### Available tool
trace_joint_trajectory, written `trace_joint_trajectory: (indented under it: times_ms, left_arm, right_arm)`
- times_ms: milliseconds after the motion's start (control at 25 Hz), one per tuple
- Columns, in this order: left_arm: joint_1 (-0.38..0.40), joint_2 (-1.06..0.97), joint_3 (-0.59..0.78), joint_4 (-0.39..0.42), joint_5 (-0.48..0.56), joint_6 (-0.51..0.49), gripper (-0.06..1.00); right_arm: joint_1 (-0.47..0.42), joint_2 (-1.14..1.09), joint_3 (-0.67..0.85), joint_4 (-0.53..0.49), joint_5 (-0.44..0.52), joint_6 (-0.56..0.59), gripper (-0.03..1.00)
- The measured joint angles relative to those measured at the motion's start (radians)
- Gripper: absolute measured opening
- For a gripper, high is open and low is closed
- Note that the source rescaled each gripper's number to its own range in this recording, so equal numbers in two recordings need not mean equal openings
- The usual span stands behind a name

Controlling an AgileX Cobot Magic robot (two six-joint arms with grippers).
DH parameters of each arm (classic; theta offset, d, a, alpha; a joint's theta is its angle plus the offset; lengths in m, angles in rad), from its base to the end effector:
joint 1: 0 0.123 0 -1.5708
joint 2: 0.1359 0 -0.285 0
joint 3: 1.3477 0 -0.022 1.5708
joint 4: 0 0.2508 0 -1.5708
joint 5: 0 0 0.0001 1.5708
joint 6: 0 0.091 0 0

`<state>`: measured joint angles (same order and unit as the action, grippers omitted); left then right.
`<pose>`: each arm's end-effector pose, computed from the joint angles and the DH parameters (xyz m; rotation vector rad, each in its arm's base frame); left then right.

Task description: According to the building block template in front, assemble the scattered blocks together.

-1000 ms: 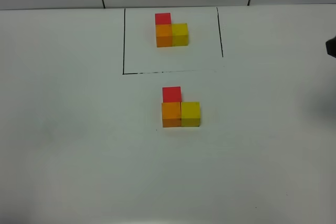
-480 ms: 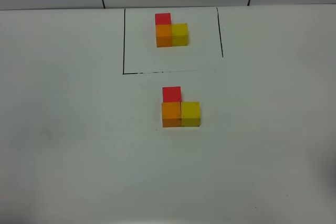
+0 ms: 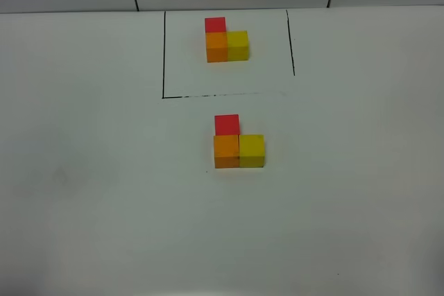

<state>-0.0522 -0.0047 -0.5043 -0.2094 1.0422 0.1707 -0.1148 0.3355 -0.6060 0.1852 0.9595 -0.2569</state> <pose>-0.0071 -0.0160 0.2814 0.2312 1.9904 -0.1735 0.0491 0.0082 0.3104 -0.1245 2.1532 0.0109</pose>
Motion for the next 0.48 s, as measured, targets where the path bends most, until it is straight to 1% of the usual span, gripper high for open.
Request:
trace_joint_trajectory:
  times_ms: [160,240,480]
  left_arm:
    - [0.0,0.0,0.0,0.0,0.0,0.0,0.81]
    - [0.0,0.0,0.0,0.0,0.0,0.0,0.81]
    - [0.0,0.0,0.0,0.0,0.0,0.0,0.81]
  right_arm:
    - [0.0,-0.075,0.001,-0.044,0.09,0.041,0.98]
    - [0.0,-0.117,0.011,-0.053,0.112,0.052,0.98]
    - [0.0,-0.254,0.084,-0.054,0.115,0.077,0.97]
